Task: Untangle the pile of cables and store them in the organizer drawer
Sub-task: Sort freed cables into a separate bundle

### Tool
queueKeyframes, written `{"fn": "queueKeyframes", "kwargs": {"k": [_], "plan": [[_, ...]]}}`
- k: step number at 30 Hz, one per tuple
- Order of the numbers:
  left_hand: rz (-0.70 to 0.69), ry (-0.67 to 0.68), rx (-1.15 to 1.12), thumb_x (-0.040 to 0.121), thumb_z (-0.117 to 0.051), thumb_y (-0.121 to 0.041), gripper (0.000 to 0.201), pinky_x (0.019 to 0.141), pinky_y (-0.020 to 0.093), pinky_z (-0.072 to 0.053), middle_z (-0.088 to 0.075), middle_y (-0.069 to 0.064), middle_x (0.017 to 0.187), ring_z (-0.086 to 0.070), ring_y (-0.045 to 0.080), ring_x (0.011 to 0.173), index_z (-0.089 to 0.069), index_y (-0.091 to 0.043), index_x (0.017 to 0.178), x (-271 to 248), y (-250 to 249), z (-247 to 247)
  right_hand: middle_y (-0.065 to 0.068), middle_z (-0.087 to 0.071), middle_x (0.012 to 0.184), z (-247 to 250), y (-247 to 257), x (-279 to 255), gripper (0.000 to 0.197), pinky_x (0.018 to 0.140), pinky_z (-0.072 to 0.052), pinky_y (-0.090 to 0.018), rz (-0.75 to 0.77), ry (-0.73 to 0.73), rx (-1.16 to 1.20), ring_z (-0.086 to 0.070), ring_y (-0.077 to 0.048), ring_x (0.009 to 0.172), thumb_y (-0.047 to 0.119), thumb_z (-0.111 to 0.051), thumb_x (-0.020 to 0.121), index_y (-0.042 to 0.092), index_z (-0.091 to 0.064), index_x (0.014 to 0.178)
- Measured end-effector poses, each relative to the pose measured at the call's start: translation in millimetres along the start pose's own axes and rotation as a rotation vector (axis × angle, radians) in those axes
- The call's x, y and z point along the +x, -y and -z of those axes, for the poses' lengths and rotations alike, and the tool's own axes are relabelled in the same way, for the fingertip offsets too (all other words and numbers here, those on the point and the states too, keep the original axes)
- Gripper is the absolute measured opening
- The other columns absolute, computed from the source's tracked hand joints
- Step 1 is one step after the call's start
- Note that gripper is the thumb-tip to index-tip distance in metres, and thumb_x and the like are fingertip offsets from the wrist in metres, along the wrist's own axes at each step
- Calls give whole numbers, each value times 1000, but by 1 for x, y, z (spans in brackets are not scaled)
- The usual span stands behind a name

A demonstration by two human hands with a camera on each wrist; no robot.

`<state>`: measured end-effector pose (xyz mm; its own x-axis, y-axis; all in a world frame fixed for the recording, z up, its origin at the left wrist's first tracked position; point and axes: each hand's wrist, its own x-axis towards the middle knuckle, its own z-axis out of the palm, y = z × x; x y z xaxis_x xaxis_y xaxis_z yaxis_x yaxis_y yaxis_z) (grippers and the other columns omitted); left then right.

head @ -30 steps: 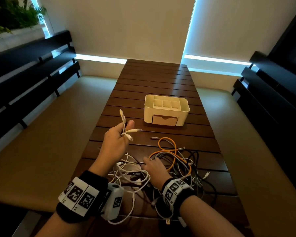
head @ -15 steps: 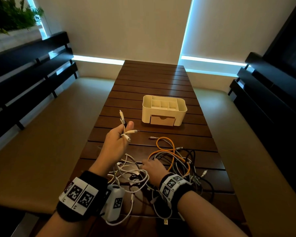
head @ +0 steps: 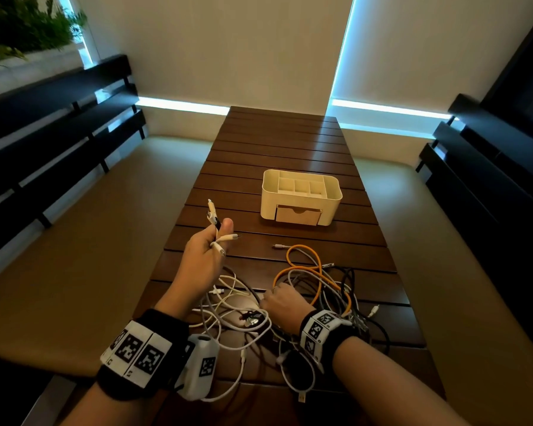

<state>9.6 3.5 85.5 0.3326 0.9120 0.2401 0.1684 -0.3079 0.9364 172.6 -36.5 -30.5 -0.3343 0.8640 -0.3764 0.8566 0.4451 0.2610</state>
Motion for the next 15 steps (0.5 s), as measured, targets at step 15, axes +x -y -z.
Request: {"fn": "queueKeyframes", "kwargs": {"k": [15], "plan": [[25, -19, -73, 93, -46, -37, 28, 51, 17, -37, -46, -8, 63, -40, 5, 55, -45, -15, 74, 5, -2, -5, -10, -61, 110, 85, -89, -42, 25, 88, -50, -40, -841, -421, 950, -58, -28, 103, 14, -57, 89, 11, -58, 114]]}}
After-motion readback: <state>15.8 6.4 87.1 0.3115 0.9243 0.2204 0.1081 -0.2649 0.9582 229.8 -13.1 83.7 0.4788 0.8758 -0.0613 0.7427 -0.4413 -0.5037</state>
